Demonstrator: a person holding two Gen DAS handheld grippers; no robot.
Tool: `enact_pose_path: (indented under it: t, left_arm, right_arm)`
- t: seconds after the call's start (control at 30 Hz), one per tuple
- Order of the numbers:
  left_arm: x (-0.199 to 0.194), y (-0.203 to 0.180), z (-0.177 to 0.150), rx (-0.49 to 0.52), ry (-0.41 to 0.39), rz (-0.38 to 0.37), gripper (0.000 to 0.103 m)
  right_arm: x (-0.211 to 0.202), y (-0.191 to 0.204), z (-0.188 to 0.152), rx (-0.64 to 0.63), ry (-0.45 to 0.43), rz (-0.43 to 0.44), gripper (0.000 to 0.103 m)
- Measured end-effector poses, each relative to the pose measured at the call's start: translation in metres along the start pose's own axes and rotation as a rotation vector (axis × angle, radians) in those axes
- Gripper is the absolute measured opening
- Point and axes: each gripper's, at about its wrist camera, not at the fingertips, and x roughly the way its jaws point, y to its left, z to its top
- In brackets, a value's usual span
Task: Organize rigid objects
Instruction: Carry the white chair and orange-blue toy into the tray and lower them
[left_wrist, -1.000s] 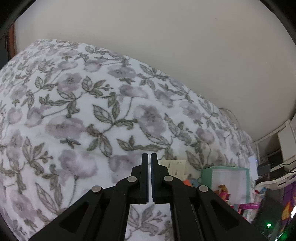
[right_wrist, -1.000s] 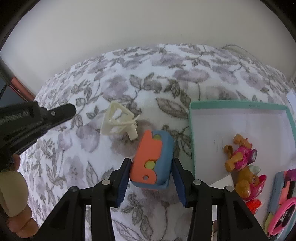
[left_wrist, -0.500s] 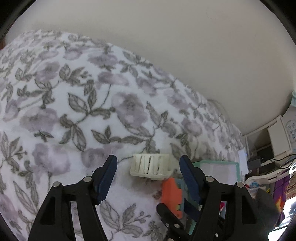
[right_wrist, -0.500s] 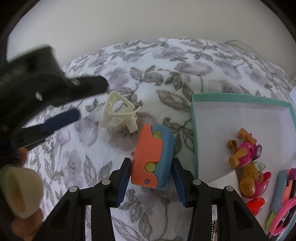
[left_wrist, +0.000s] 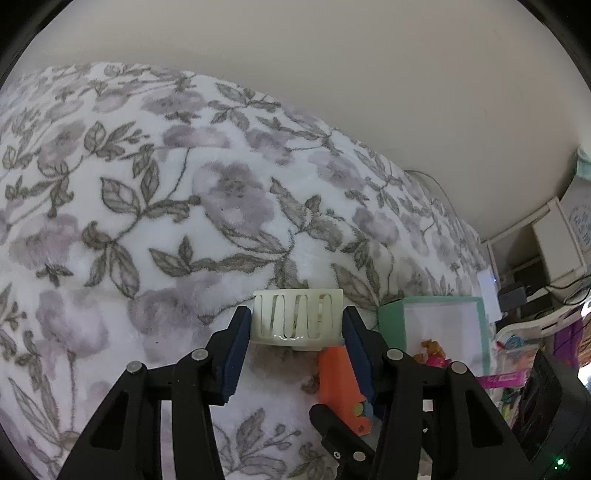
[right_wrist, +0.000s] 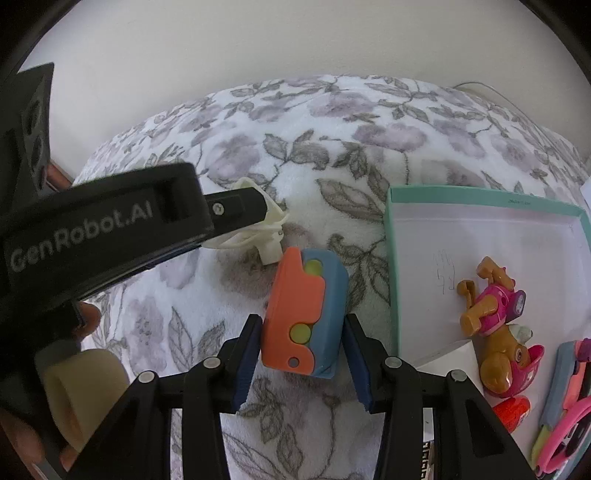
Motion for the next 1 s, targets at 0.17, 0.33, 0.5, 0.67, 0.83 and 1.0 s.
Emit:
enact_pose_path:
  t: [0.17,0.33,0.5,0.67,0.83,1.0]
  left_arm:
    - [-0.012,0.003,0.002,0.001,-0.021,0.053,0.052]
    - [-0.037,0.008,0.002,-0.039,-0.049,0.099,0.052]
    - [-0.071,-0.001,-0.003,-0.055,-0.075,0.129,0.052]
    - [-0.11,-0.021,-0.017,-0.042,-0.11,0.117,0.052]
    - [-0.132,-0.043,-0.038,-0.014,-0.122,0.115,0.052]
    - [-0.147,-0.066,-0.066,0.023,-0.134,0.1,0.052]
  right_arm:
    - [-0.001,-0.001,0.0,0.009,0.007,0.005,0.047]
    - [-0.015,-0.008,-0.001,0.046,0.007,0.035,0.046]
    - [-0.04,-0.009,-0.006,0.074,0.003,0.048,0.044]
    - [-0.071,0.0,-0.02,0.049,-0.007,0.025,0.044]
    - [-0.103,-0.003,-0.045,0.033,-0.031,-0.009,0.044]
    - [-0.134,-0.018,-0.065,0.062,-0.07,-0.027,0.044]
